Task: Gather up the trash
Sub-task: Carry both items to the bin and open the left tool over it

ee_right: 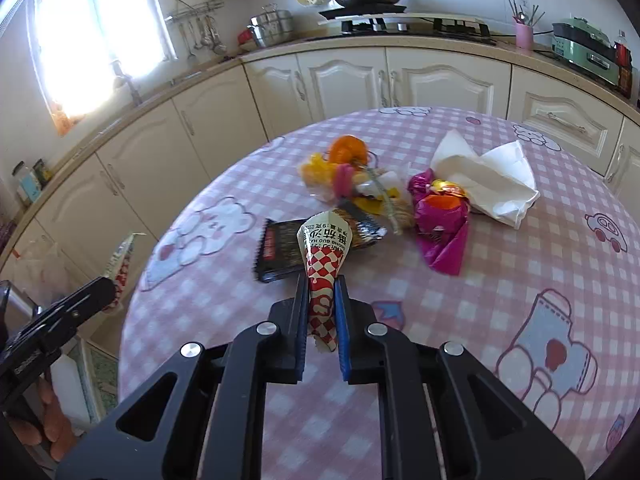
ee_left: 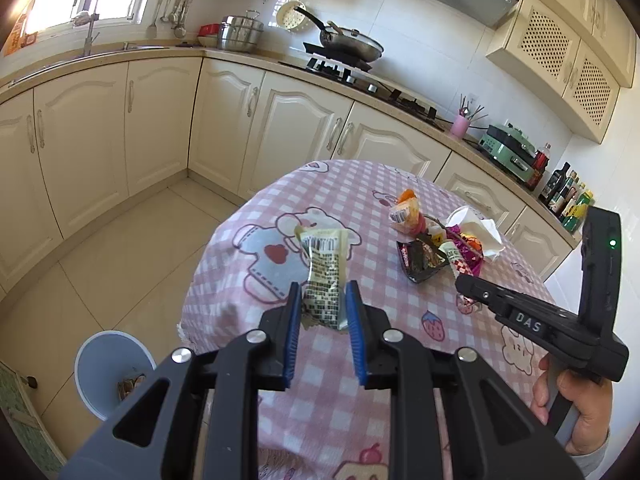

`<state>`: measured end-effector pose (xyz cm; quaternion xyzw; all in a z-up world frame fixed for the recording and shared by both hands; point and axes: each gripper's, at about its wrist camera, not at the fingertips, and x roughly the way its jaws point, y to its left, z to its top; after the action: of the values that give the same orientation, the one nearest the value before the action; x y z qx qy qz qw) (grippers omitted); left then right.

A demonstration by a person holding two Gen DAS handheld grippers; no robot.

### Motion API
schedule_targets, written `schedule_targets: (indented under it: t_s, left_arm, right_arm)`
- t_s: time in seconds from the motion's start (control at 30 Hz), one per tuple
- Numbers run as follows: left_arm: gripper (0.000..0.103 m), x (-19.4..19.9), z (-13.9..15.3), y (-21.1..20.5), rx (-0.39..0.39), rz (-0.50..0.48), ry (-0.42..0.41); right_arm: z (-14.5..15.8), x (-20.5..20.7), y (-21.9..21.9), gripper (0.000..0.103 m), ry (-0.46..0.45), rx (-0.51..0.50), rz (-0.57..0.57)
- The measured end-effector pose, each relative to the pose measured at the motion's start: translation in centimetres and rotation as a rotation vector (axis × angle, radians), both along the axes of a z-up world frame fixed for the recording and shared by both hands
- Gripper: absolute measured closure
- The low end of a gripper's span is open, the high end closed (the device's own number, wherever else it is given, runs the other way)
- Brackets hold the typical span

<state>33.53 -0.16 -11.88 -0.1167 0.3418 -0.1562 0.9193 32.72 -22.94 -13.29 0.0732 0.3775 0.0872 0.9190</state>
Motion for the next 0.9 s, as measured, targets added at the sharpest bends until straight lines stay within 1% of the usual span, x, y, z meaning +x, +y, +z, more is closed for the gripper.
schedule_targets:
  t_s: [0.1,0.2,0.4,0.43,0.53,0.7,0.9]
  left_arm:
    - [0.082,-0.9,0.1,1.3,-0.012,0.016,-0.005]
    - [0.082,-1.7,0.0,3.1,-0.02,0.042,-0.006]
    - [0.082,-3.4,-1.1,8.2,-0.036,0.128,0.01]
    - [0.082,-3.5,-1.4,9.0,-0.038,0.141,0.014]
    - [0.082,-4.2,-2.6,11.9,-0.041,0.193,0.039]
    - [0.082,-4.8,-5.7,17.4,-0.053,0.297,0.105]
    - [0.082,-4.2,-8.9,22.4,-0.048,0.391,0.168]
  right_arm:
    - [0.9,-0.9,2.0,0.092,-0.022,0.011,0.045]
    - [1.6,-1.4,5.2,0.092,-0.044,0.014,0.106]
    - [1.9,-2.1,13.0,0.092,-0.05,0.016,0.265]
    - [1.6,-2.1,14.9,0.092,-0.045,0.013,0.299]
    - [0.5,-1.7,18.6,0.092,-0.02,0.009,0.364]
    - [-2.8,-0.9,24.5,0.092,0.052,0.017,0.463]
    - [-6.0,0.6,29.9,0.092,0.111,0.009,0.526]
